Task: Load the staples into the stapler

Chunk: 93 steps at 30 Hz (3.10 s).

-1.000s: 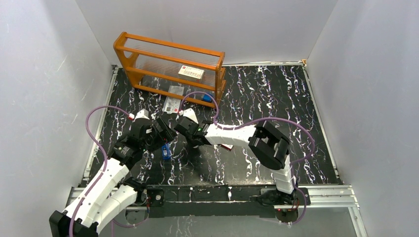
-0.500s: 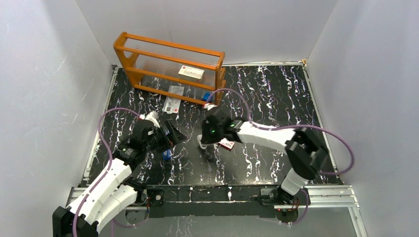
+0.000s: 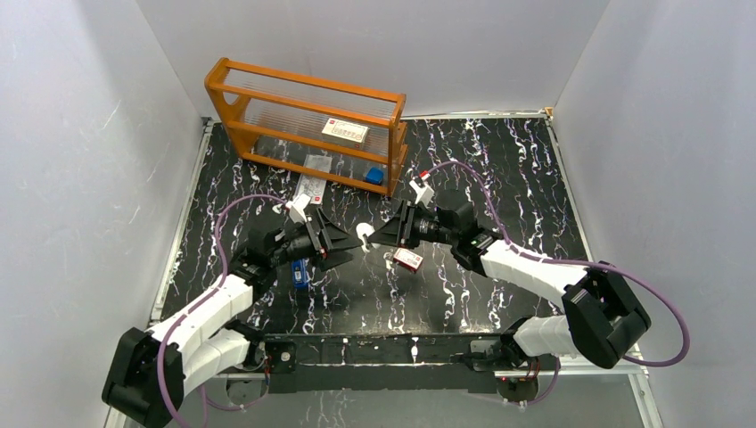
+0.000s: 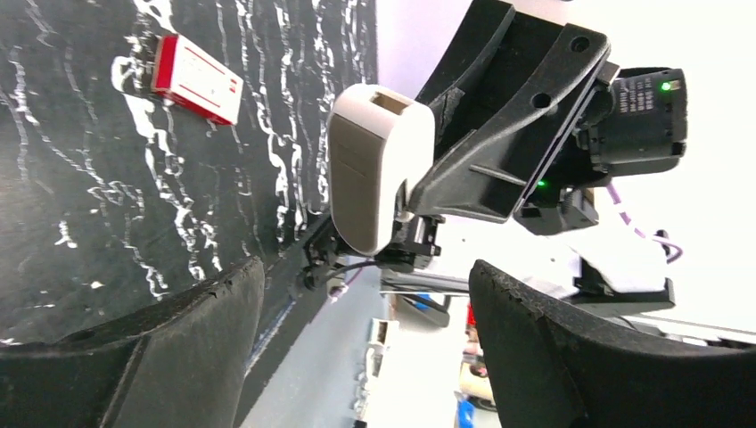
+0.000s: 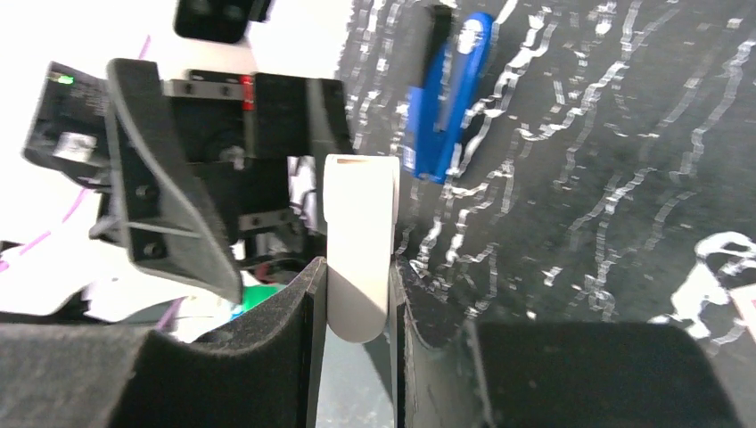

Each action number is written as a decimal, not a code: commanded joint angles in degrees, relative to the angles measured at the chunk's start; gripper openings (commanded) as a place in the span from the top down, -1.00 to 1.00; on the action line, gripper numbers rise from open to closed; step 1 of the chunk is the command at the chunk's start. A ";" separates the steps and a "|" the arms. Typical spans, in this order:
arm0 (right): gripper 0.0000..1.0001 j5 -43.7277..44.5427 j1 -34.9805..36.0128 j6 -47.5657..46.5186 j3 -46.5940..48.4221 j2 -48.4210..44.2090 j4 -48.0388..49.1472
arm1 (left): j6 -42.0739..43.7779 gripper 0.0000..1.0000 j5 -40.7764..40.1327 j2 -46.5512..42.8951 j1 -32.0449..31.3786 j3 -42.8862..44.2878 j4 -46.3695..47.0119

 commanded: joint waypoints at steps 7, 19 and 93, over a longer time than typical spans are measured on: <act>0.46 -4.94 -0.23 13.23 -0.25 -1.74 18.94 | -10.28 -0.19 4.76 2.28 -0.40 -0.03 18.44; 0.47 -6.03 -0.23 16.46 -1.81 -1.66 22.35 | -13.58 0.21 5.28 5.27 -0.76 -0.77 25.31; 0.37 -12.76 -2.27 -24.66 36.15 25.10 -68.55 | 34.35 -0.69 -10.25 -3.16 7.27 11.21 -35.82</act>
